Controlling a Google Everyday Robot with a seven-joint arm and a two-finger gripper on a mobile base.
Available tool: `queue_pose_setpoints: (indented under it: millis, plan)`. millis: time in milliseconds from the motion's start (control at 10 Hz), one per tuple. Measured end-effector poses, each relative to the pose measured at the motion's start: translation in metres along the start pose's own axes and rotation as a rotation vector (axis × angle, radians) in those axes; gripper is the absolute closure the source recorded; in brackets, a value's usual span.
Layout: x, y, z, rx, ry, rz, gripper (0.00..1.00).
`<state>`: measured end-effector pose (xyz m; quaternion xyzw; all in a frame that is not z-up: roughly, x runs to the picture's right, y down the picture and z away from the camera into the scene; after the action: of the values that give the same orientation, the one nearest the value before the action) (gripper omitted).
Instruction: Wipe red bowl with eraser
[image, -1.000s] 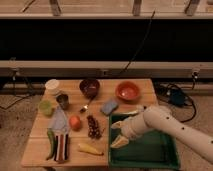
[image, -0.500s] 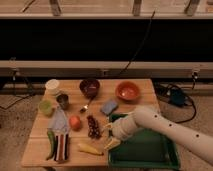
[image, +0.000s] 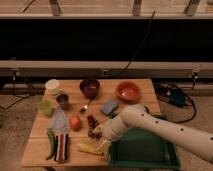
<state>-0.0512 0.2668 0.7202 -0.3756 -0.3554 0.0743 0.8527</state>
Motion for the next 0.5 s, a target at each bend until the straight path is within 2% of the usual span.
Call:
queue_pose_setpoints:
  millis: [200, 500]
  plan:
    - [-0.0039, 0.0014, 0.0052, -0.018, -0.011, -0.007, 0.38]
    - [-0.0037, 0.0013, 0.0046, -0.017, -0.011, -0.007, 0.38]
